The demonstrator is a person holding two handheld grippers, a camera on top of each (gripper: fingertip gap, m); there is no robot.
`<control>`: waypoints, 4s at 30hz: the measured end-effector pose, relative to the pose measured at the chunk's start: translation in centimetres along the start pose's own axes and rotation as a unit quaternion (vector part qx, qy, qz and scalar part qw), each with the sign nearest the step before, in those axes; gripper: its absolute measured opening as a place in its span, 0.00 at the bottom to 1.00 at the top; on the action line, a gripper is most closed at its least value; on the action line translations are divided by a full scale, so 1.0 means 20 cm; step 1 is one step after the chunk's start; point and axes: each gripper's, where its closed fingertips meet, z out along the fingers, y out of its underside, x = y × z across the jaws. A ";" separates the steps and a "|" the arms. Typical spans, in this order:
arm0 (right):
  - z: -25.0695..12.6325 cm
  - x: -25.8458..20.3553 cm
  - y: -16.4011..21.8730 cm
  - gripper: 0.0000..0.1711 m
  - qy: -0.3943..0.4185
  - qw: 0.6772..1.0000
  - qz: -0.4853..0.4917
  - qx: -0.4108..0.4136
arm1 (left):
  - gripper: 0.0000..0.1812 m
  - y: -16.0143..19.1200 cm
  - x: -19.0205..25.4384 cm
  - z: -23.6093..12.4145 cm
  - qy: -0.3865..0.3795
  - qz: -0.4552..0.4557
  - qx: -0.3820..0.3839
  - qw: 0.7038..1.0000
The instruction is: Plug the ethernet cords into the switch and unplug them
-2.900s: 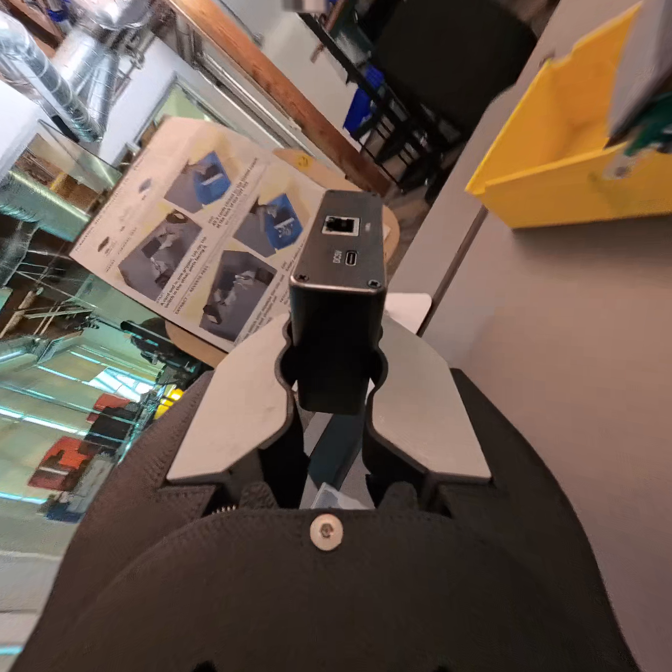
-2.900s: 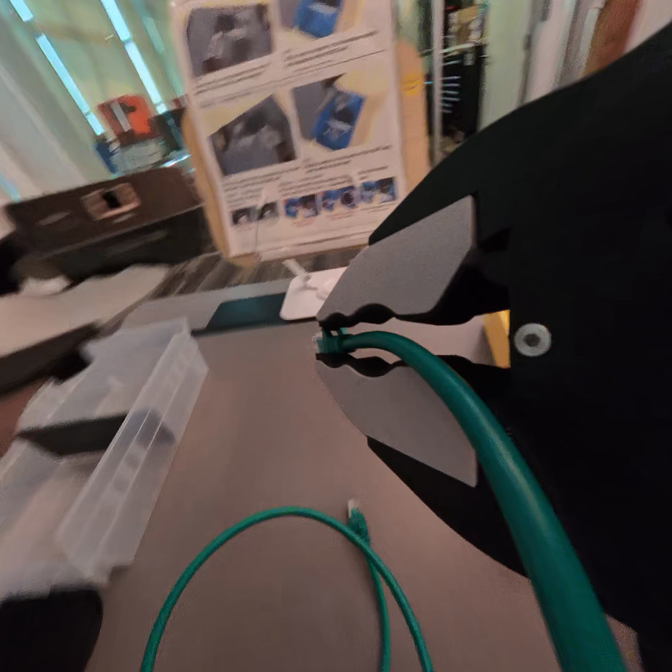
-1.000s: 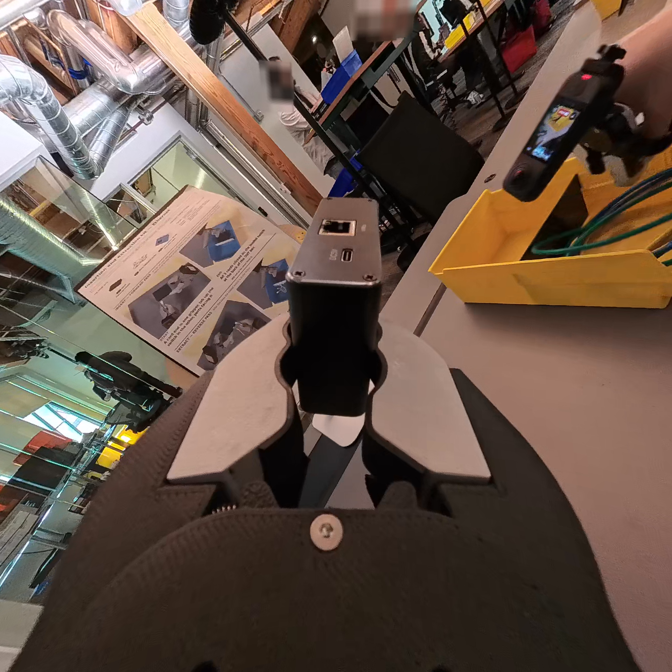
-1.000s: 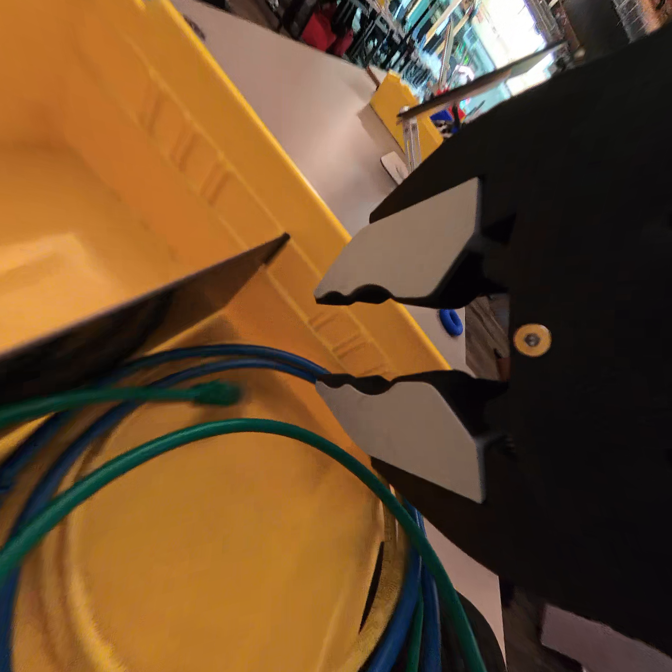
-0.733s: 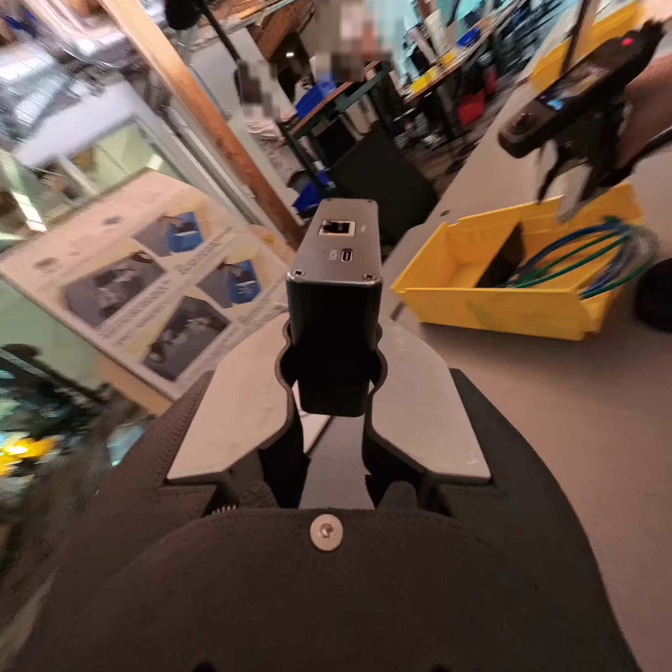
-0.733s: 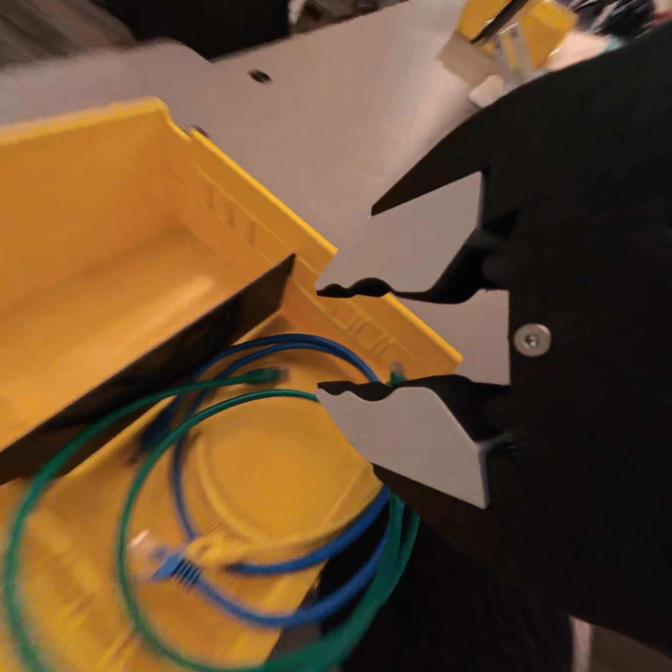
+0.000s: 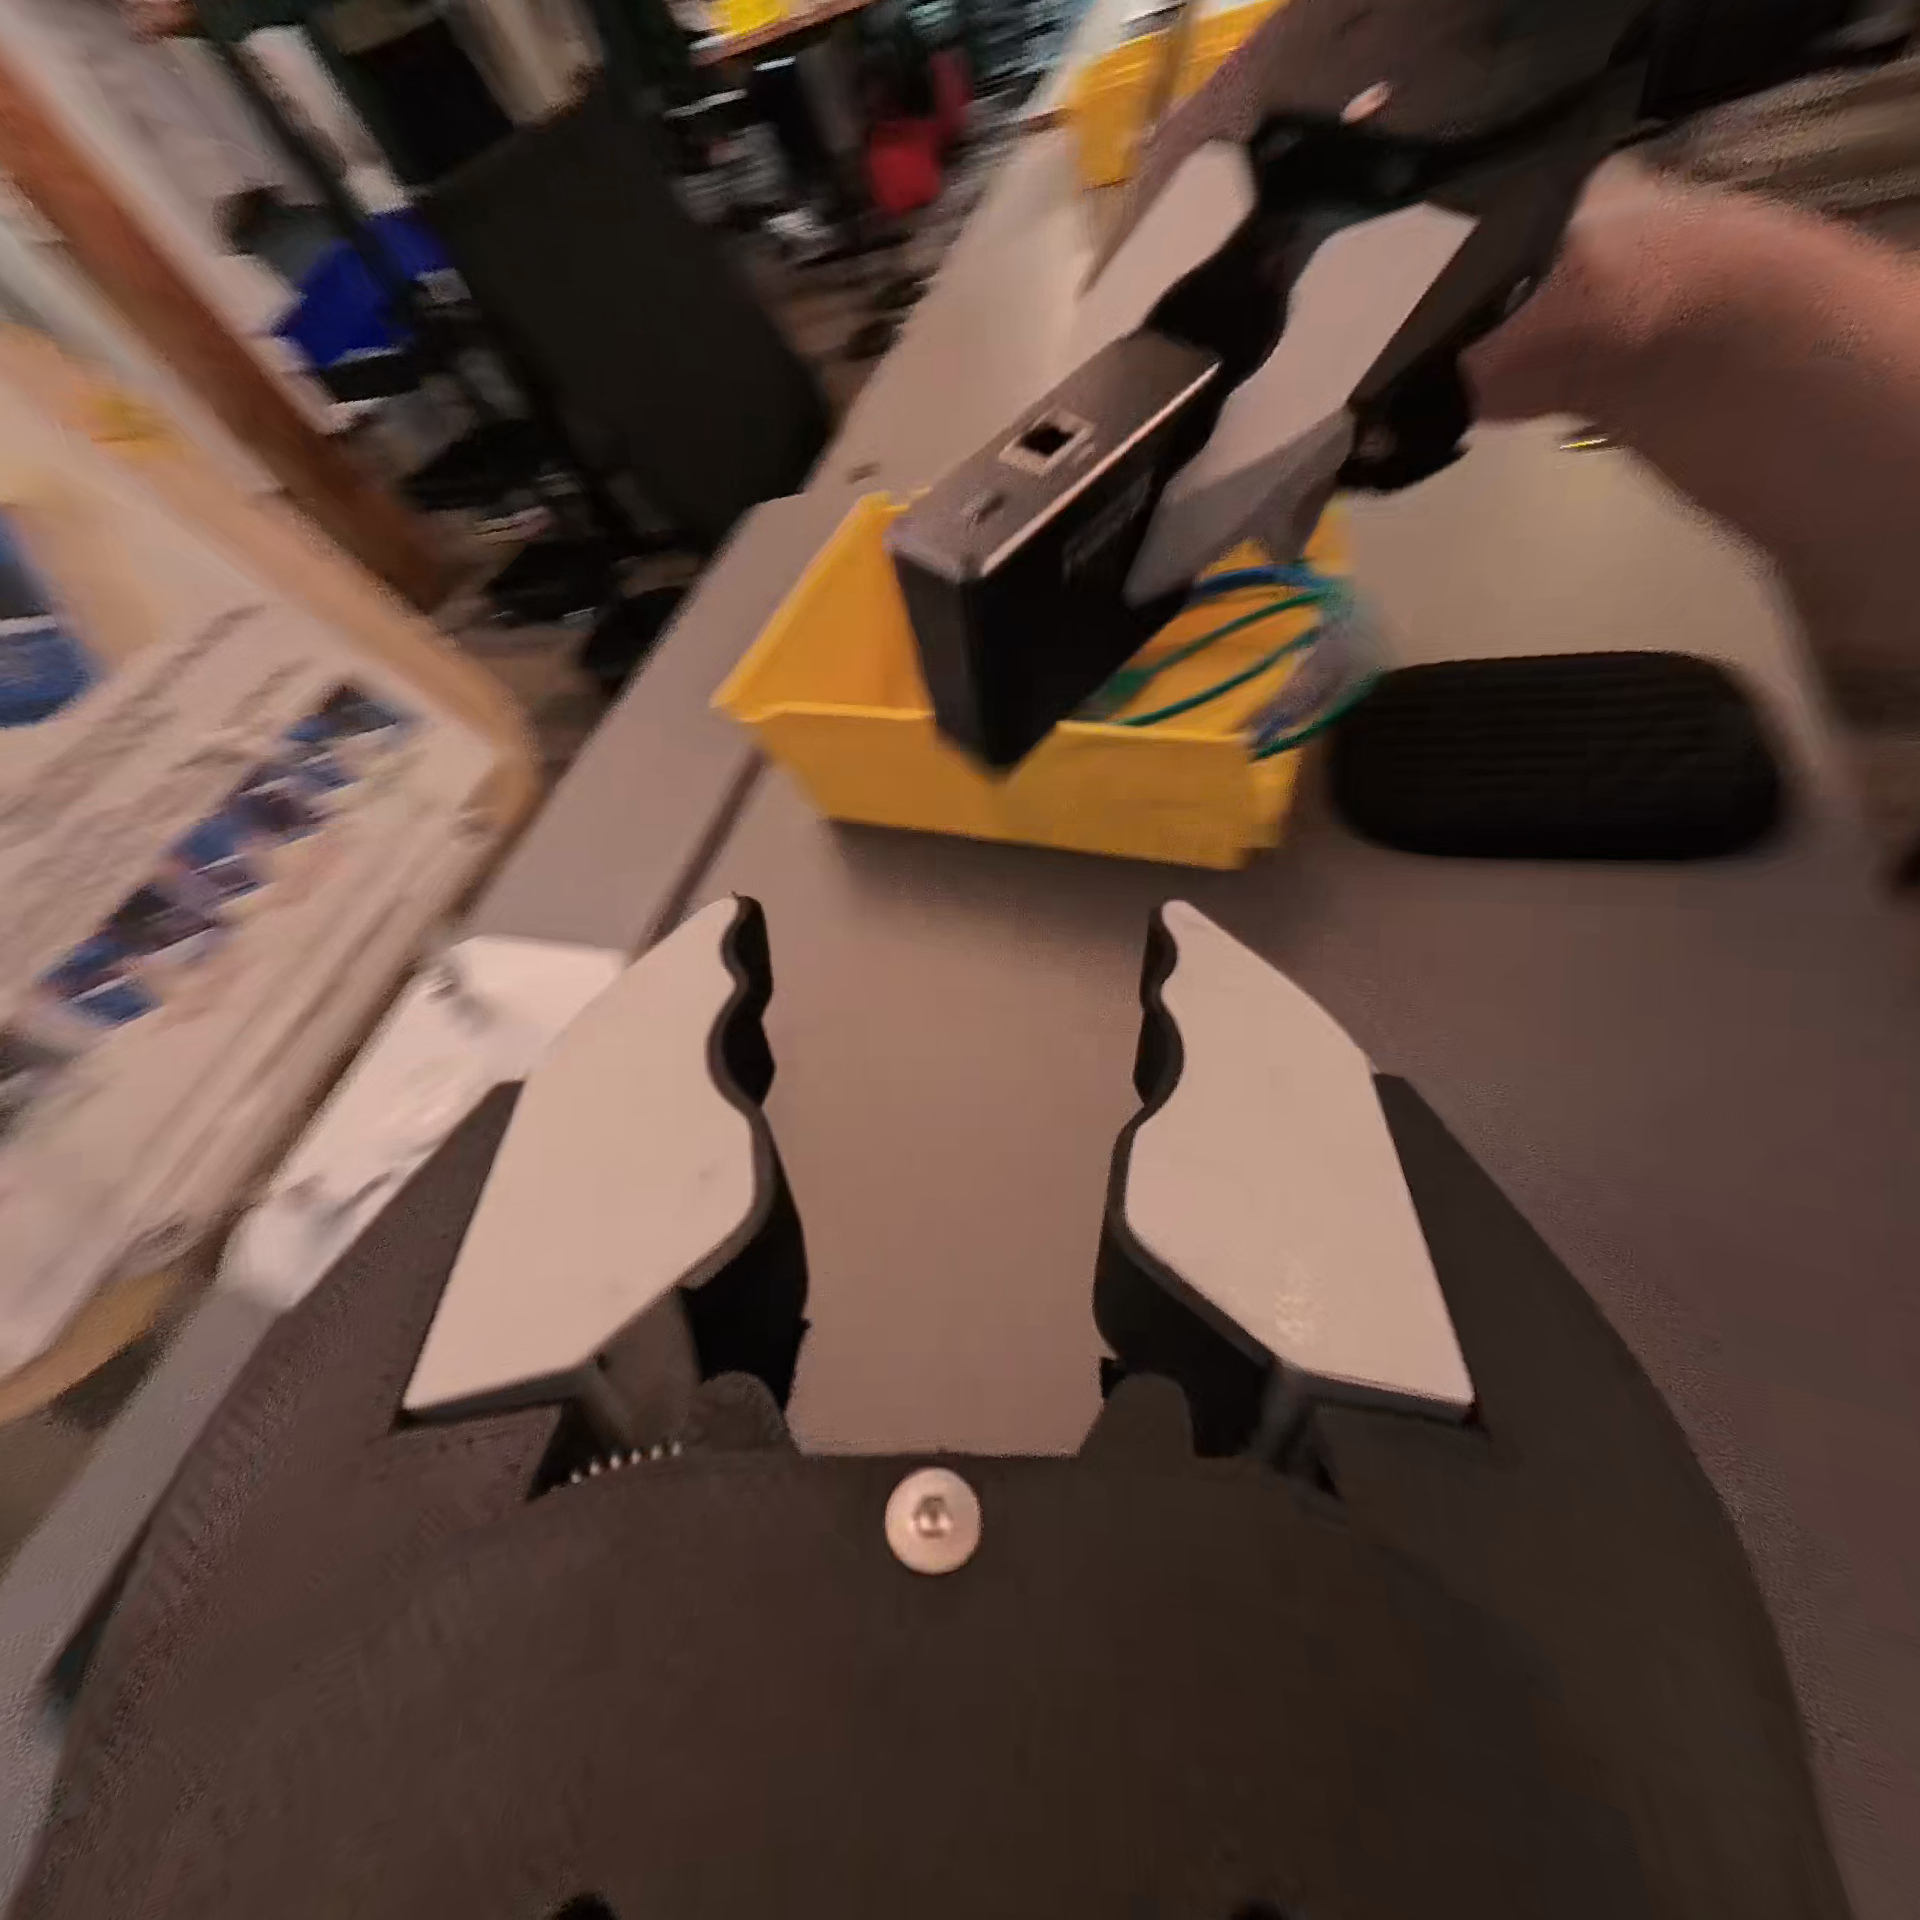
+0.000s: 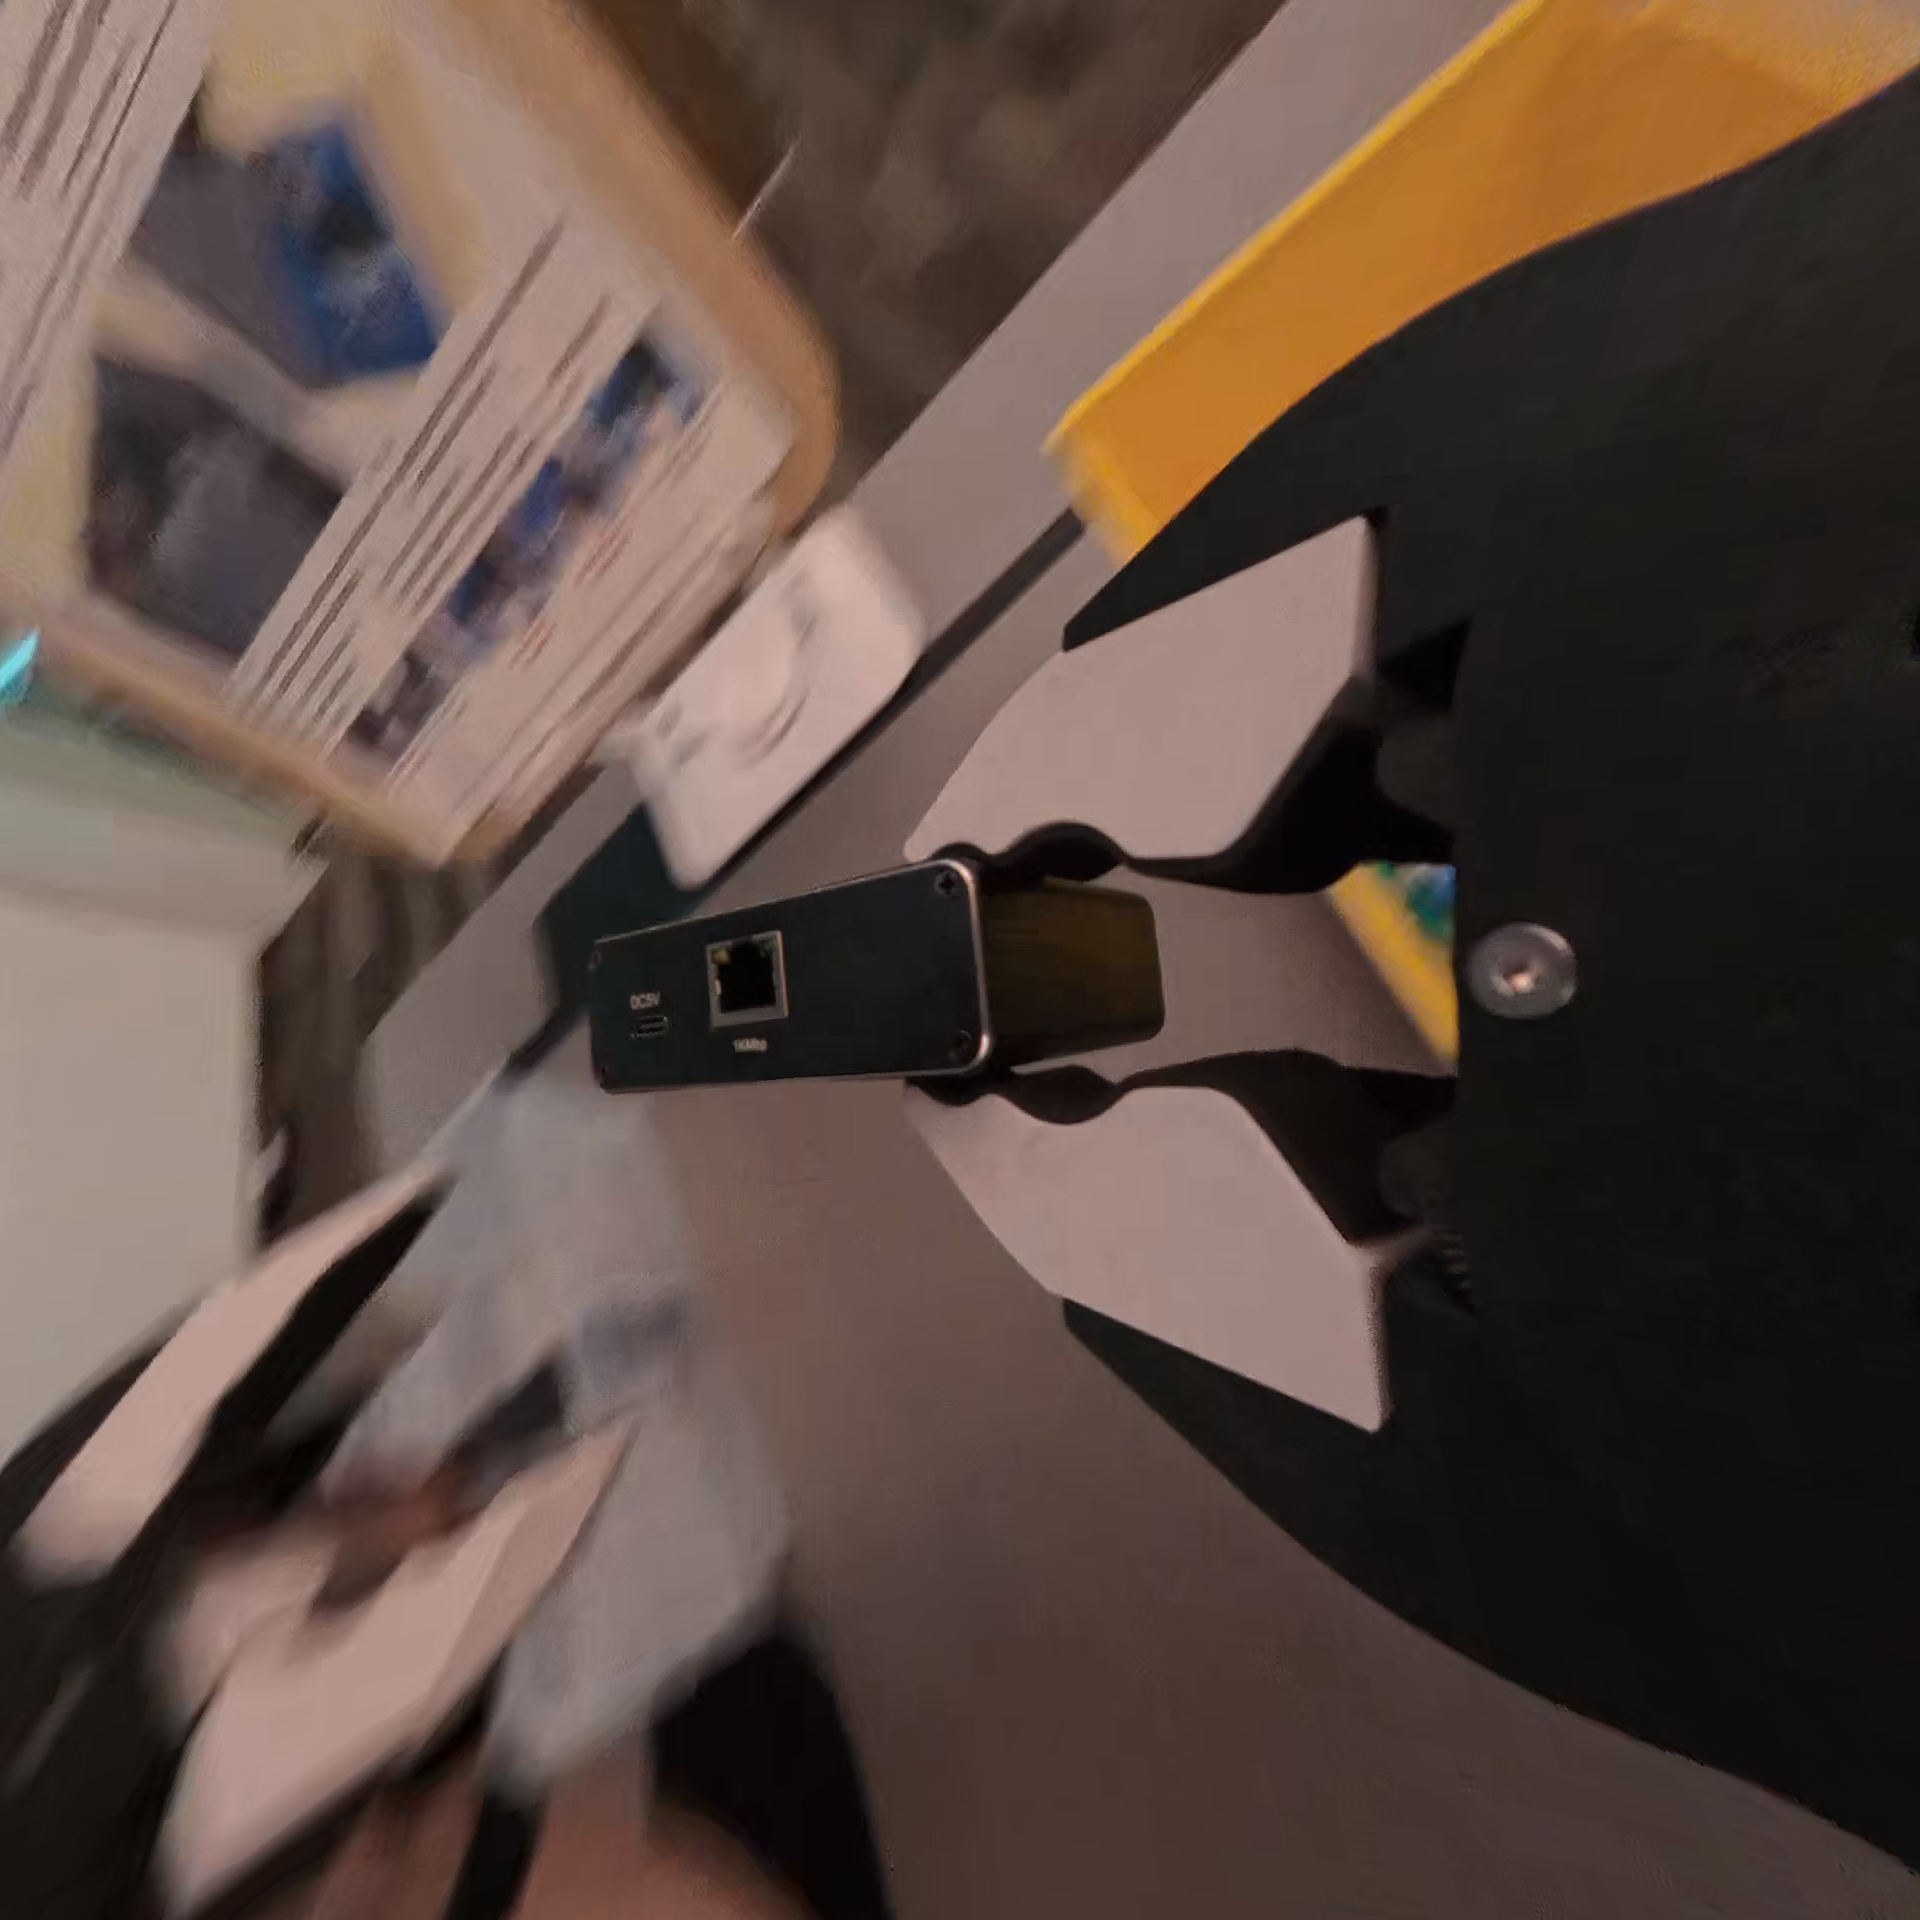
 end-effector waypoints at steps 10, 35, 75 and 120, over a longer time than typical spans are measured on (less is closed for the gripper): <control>-0.15 1.02 0.94 0.20 0.269 0.803 0.126 -0.517 | 0.60 0.14 -0.62 -0.60 -0.440 0.056 -0.127 0.887; 0.26 0.85 1.23 0.36 0.211 0.735 0.343 -0.545 | 0.74 0.56 -0.97 -1.27 -0.683 -0.054 -0.227 0.693; 0.09 0.79 0.13 0.58 0.383 0.908 -0.154 -0.069 | 0.79 0.27 -0.86 -0.24 -0.530 0.351 -0.286 0.717; -0.19 0.30 -0.06 0.48 0.504 0.713 -0.404 -0.273 | 0.76 0.31 -0.48 -0.39 -0.444 0.378 -0.393 0.711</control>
